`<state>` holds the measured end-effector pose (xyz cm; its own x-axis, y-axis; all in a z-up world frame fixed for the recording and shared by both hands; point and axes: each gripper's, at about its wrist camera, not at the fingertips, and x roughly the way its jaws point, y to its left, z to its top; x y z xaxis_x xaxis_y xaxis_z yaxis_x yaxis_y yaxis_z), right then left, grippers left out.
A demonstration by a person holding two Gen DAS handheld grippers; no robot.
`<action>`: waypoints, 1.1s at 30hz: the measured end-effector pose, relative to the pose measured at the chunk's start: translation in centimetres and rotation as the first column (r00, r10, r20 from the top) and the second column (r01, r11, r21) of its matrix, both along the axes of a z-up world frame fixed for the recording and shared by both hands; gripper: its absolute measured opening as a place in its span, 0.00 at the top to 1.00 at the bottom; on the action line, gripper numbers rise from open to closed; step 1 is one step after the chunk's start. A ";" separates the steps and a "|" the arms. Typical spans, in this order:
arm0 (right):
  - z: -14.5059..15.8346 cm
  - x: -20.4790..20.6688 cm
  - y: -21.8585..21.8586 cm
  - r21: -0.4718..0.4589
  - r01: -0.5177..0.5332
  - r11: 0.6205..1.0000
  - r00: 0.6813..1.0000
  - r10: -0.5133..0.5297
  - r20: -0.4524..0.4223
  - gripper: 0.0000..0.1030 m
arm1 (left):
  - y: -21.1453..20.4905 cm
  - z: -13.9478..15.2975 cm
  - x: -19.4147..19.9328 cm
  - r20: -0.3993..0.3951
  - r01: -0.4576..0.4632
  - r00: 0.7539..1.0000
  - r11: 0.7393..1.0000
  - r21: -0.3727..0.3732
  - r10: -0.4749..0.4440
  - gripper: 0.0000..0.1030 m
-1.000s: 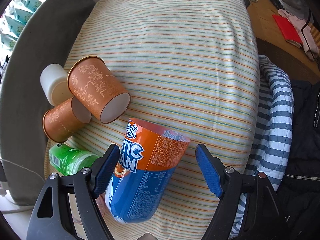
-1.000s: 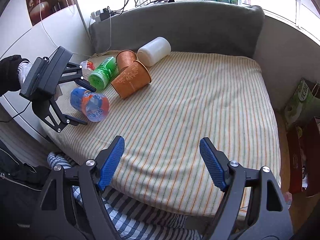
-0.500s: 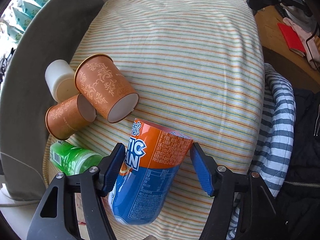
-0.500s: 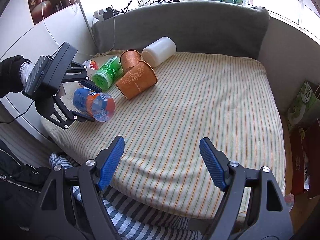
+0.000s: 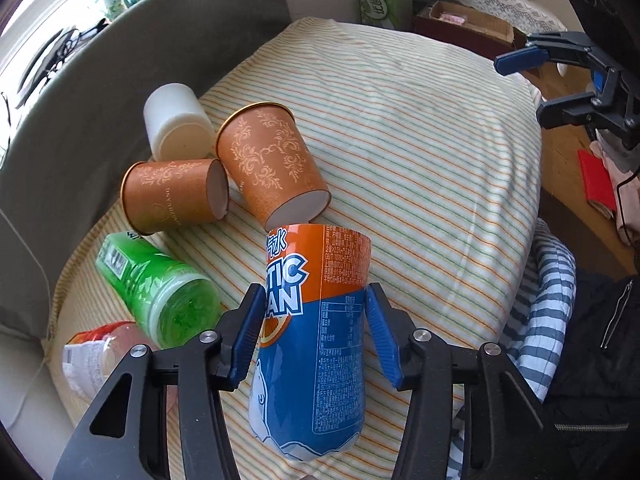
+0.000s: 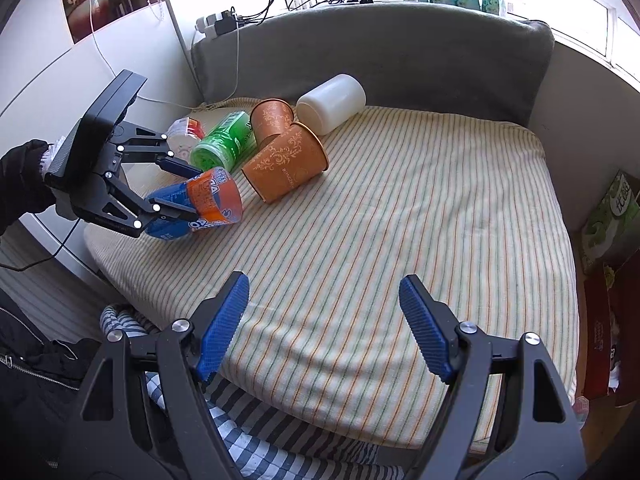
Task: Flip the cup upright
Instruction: 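Rotate the can upright with the left gripper, open end up, then lower the upright can onto the bed and open the left gripper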
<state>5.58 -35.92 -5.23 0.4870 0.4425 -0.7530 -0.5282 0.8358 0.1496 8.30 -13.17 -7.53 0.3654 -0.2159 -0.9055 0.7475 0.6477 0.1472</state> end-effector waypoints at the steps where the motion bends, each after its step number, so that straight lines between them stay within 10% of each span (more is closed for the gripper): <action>1: 0.1 0.0 0.1 -0.001 -0.002 1.000 1.000 0.002 0.003 0.22 | 0.4 0.1 0.1 -0.012 -0.014 1.000 1.000 -0.021 0.014 0.51; 6: 0.2 0.2 0.6 -0.014 -0.003 1.000 1.000 0.003 0.010 0.22 | 2.0 -0.3 1.4 -0.091 -0.115 0.990 0.991 -0.068 0.109 0.52; 12: 0.3 -0.2 0.8 -0.003 -0.005 1.000 1.000 0.005 0.019 0.22 | 2.4 3.4 -0.3 0.096 -0.119 0.986 0.975 -0.186 0.138 0.53; 20: 0.1 0.2 2.1 -0.033 -0.039 0.999 0.999 0.039 0.005 0.22 | 4.7 2.1 -3.2 0.176 -0.247 0.918 0.859 -0.448 0.356 0.53; 33: 1.0 -0.8 4.9 -0.007 -0.096 0.995 0.995 0.096 0.036 0.22 | 6.2 1.9 -5.4 0.174 -0.273 0.907 0.851 -0.448 0.383 0.53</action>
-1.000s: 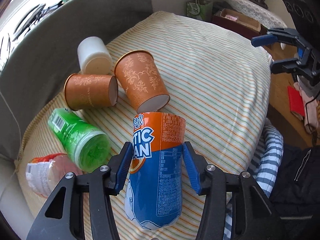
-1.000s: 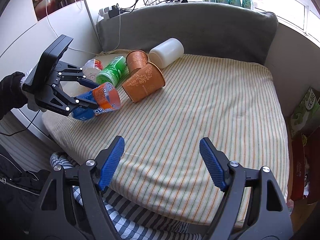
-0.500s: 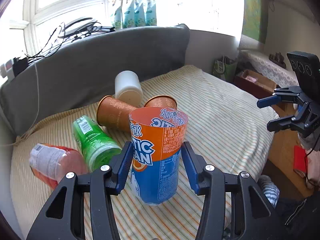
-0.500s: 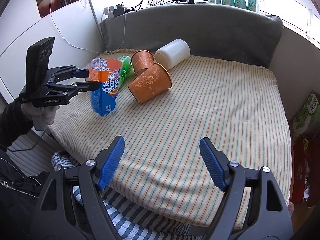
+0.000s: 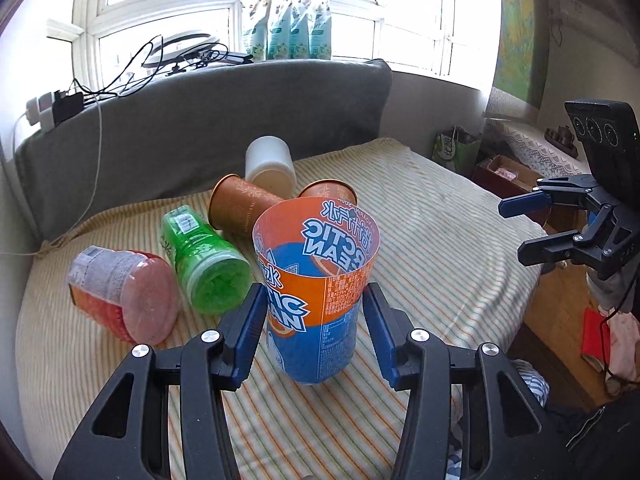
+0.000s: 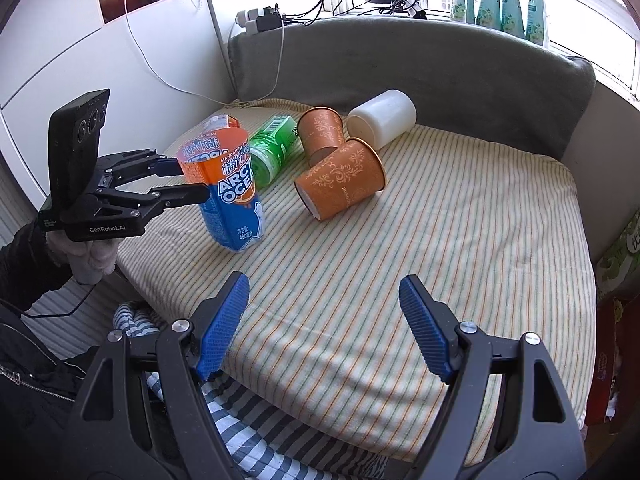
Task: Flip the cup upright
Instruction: 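Lower the upright can onto the bed and open the left gripper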
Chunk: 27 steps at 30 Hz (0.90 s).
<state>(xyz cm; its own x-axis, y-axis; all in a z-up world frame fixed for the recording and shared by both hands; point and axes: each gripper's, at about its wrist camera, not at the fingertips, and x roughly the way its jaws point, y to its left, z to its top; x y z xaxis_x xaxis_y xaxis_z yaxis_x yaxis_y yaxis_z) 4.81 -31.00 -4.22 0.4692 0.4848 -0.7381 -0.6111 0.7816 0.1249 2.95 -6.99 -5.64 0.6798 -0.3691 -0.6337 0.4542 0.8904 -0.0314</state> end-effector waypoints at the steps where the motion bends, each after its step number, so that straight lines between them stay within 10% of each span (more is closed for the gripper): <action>1: 0.0 -0.1 0.0 0.002 0.001 1.000 1.000 -0.001 0.002 0.22 | 0.0 0.0 0.0 -0.001 -0.003 1.000 1.000 -0.001 0.003 0.53; 9: 0.5 -1.0 0.4 0.014 0.000 1.000 1.000 -0.001 0.014 0.22 | 0.2 -0.1 -1.0 -0.003 -0.007 1.000 1.000 0.008 0.007 0.48; 12: 0.7 -1.3 0.6 0.030 0.000 1.000 1.000 -0.001 0.022 0.22 | -0.1 -0.2 -1.5 -0.013 0.004 1.000 1.000 0.017 -0.004 0.28; 27: 2.1 -4.1 2.0 0.105 0.133 0.985 0.974 -0.150 0.170 0.21 | 2.5 1.0 -5.8 0.006 -0.147 0.989 0.989 -0.016 0.147 0.27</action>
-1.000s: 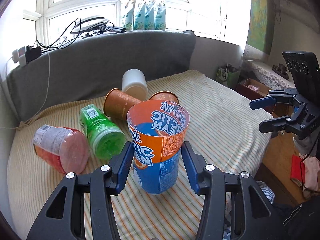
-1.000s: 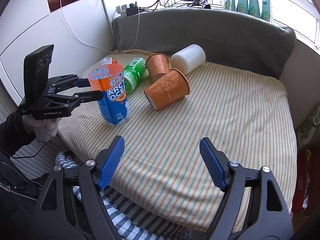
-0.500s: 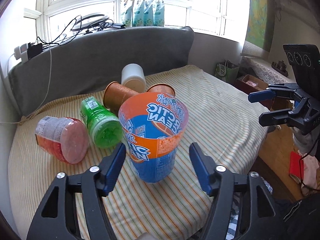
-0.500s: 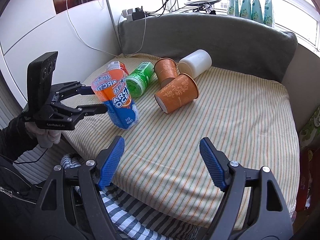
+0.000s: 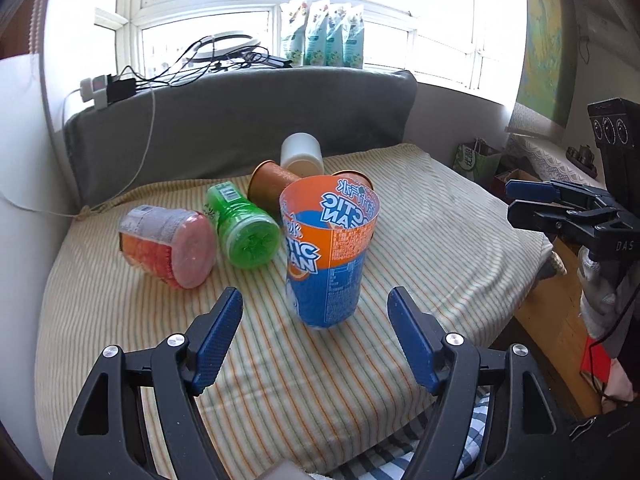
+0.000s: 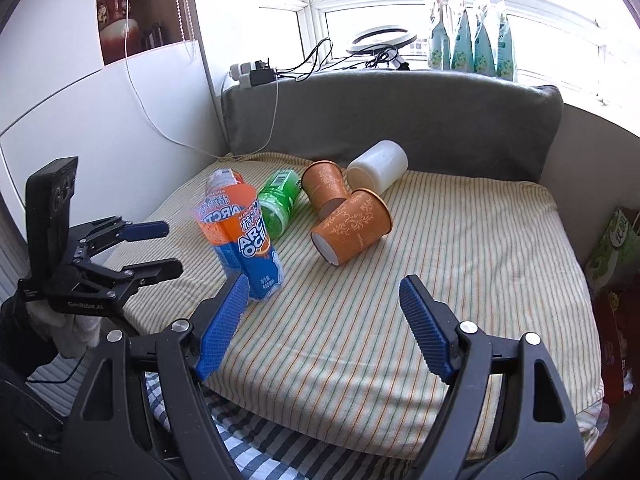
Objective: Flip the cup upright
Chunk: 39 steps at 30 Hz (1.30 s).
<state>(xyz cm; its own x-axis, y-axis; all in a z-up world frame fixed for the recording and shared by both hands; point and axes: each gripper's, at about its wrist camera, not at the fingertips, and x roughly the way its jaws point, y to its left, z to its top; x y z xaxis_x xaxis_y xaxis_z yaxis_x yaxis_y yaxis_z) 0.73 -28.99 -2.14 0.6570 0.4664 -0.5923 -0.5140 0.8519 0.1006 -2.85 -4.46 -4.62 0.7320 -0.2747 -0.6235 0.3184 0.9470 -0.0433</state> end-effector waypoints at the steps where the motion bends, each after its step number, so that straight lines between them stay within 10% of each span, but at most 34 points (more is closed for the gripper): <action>1: 0.1 -0.2 0.3 -0.010 0.018 1.000 1.000 -0.018 0.017 0.18 | 0.2 0.1 -0.3 0.000 -0.015 1.000 1.000 0.002 0.015 0.27; 9: 1.1 -1.9 0.8 0.017 0.120 0.993 0.988 -0.121 0.098 0.11 | 1.5 0.6 -2.1 0.017 -0.164 0.986 0.986 -0.033 0.165 0.27; 39: 1.1 -2.5 0.3 0.048 0.138 0.989 0.984 -0.142 0.108 0.01 | 0.4 1.8 -3.5 0.057 -0.182 0.981 0.983 -0.020 0.183 0.27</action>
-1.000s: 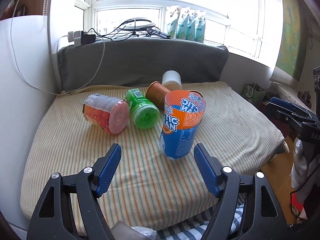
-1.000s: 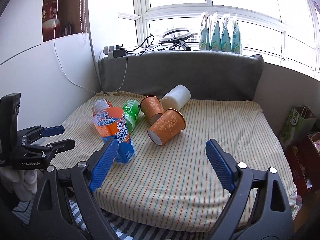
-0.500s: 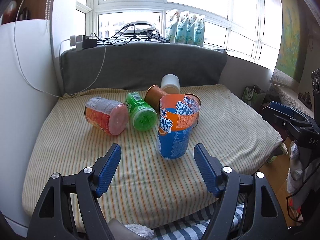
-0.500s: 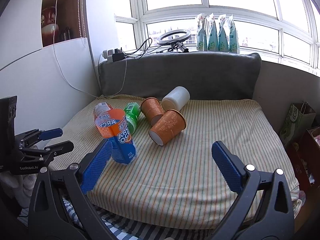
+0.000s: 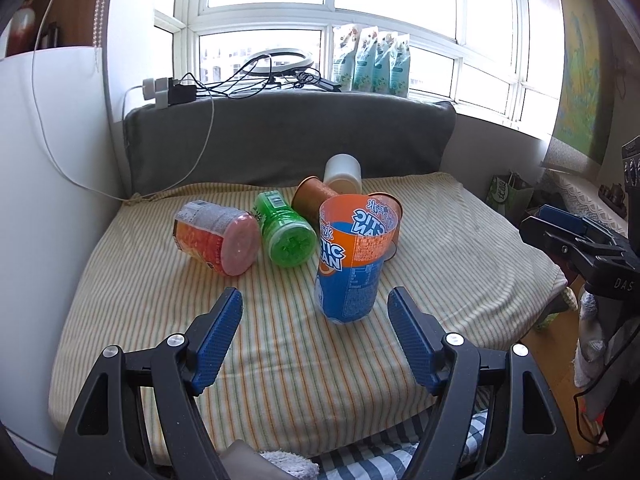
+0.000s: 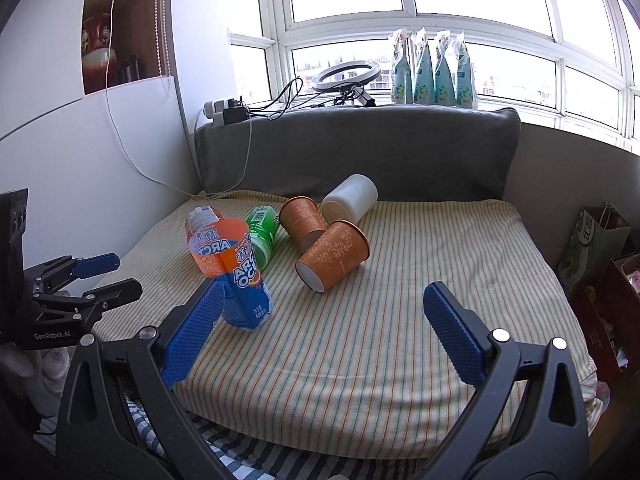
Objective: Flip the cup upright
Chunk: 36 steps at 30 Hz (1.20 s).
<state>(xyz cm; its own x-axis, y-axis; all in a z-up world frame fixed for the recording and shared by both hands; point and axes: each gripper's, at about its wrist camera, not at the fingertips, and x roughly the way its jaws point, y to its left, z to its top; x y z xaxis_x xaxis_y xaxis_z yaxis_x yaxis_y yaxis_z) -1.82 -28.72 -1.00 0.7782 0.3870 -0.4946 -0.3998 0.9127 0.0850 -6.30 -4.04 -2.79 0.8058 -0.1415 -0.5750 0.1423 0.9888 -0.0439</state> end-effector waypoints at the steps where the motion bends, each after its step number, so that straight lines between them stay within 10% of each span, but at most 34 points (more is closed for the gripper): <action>1: 0.0 0.0 0.0 0.001 0.000 1.000 1.000 0.000 0.000 0.01 | 0.0 0.0 0.0 0.000 -0.001 1.000 1.000 -0.001 0.001 0.27; 36: -0.1 0.4 -0.3 0.008 0.013 1.000 1.000 -0.013 -0.007 0.01 | -0.2 0.1 0.2 0.013 0.000 1.000 1.000 0.002 0.000 0.27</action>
